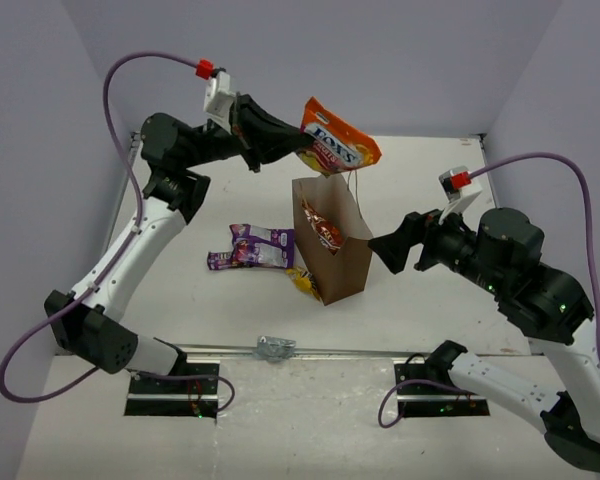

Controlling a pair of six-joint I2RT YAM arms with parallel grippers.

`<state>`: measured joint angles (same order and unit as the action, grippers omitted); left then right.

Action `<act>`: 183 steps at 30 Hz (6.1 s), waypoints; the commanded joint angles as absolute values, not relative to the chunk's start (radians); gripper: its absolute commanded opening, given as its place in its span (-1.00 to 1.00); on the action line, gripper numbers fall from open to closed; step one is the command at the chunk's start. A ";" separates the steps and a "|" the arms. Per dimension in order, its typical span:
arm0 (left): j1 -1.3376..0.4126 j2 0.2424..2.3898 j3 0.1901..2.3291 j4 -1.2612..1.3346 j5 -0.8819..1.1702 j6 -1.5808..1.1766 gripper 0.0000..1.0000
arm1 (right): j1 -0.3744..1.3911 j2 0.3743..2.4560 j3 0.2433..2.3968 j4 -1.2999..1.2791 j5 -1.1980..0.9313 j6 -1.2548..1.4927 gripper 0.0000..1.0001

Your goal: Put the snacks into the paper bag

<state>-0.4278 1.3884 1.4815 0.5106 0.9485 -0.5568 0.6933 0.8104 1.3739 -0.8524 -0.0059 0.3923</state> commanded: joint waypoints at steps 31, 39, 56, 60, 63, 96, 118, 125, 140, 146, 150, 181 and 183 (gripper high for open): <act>-0.187 1.149 0.754 0.091 0.317 -0.675 1.00 | 0.680 0.776 1.351 -0.819 0.018 0.396 0.84; -0.083 1.335 0.476 0.224 0.310 -0.822 1.00 | 0.678 0.769 1.341 -0.819 0.020 0.397 0.84; -0.095 1.459 0.528 0.319 0.331 -0.861 0.79 | 0.673 0.765 1.339 -0.818 0.021 0.399 0.85; -0.129 1.523 0.569 0.380 0.386 -0.873 -0.94 | 0.672 0.769 1.344 -0.819 0.020 0.400 0.85; -0.135 1.462 0.568 0.344 0.341 -0.868 -1.00 | 0.672 0.769 1.345 -0.819 0.020 0.399 0.85; -0.346 1.123 1.462 0.045 0.275 -0.721 -1.00 | 0.663 0.784 1.393 -0.830 0.035 0.394 0.86; -0.741 1.193 1.486 -0.120 -0.051 -0.683 0.17 | 0.661 0.778 1.382 -0.828 0.038 0.402 0.87; -0.741 1.131 1.592 -0.242 -0.173 -0.571 1.00 | 0.660 0.784 1.379 -0.828 0.031 0.402 0.88; 0.092 0.867 0.993 -0.370 0.438 -0.589 1.00 | 0.653 0.769 1.356 -0.828 0.025 0.400 0.88; 0.236 0.845 0.704 -0.294 0.565 -0.626 1.00 | 0.652 0.775 1.341 -0.827 0.008 0.405 0.89; 0.276 0.896 0.608 -0.273 0.554 -0.612 1.00 | 0.652 0.775 1.315 -0.801 0.006 0.414 0.89; 0.120 1.375 0.393 0.362 0.445 -0.784 0.25 | 0.653 0.739 1.304 -0.798 -0.023 0.430 0.89; 0.120 1.344 0.397 0.339 0.431 -0.773 -0.74 | 0.652 0.736 1.304 -0.801 -0.020 0.428 0.89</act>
<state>0.1257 1.3769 0.3885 0.2882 0.4816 -0.7849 0.6552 0.7441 1.3010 -0.8261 -0.0181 0.4255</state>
